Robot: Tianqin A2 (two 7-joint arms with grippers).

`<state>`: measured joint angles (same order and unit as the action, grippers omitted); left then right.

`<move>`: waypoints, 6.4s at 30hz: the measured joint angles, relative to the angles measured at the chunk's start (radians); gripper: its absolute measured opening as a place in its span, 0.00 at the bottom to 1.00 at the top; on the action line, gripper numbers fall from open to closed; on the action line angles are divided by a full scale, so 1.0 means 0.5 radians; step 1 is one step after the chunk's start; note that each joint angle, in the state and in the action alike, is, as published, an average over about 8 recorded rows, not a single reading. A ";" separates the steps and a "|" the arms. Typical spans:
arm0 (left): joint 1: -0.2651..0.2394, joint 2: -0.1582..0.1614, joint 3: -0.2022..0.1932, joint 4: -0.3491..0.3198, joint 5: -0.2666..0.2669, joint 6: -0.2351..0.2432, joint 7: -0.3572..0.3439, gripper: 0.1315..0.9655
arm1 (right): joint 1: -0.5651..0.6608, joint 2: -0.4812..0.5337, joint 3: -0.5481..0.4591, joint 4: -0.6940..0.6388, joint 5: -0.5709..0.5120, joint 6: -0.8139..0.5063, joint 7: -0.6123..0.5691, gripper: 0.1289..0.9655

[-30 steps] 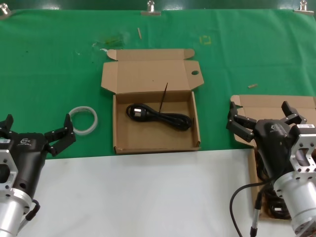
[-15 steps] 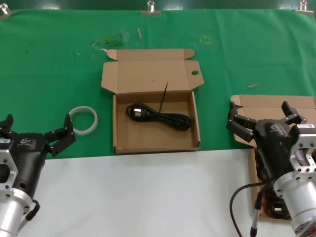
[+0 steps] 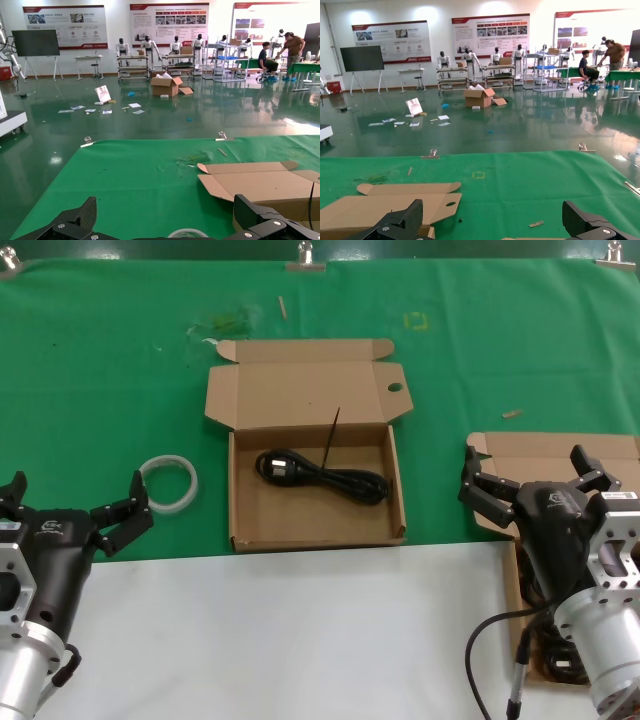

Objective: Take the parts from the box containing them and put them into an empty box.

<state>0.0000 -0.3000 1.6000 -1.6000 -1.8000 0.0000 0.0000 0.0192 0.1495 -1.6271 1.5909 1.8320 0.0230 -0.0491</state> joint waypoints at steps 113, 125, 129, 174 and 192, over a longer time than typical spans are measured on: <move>0.000 0.000 0.000 0.000 0.000 0.000 0.000 1.00 | 0.000 0.000 0.000 0.000 0.000 0.000 0.000 1.00; 0.000 0.000 0.000 0.000 0.000 0.000 0.000 1.00 | 0.000 0.000 0.000 0.000 0.000 0.000 0.000 1.00; 0.000 0.000 0.000 0.000 0.000 0.000 0.000 1.00 | 0.000 0.000 0.000 0.000 0.000 0.000 0.000 1.00; 0.000 0.000 0.000 0.000 0.000 0.000 0.000 1.00 | 0.000 0.000 0.000 0.000 0.000 0.000 0.000 1.00; 0.000 0.000 0.000 0.000 0.000 0.000 0.000 1.00 | 0.000 0.000 0.000 0.000 0.000 0.000 0.000 1.00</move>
<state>0.0000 -0.3000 1.6000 -1.6000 -1.8000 0.0000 0.0000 0.0192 0.1495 -1.6271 1.5909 1.8320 0.0230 -0.0491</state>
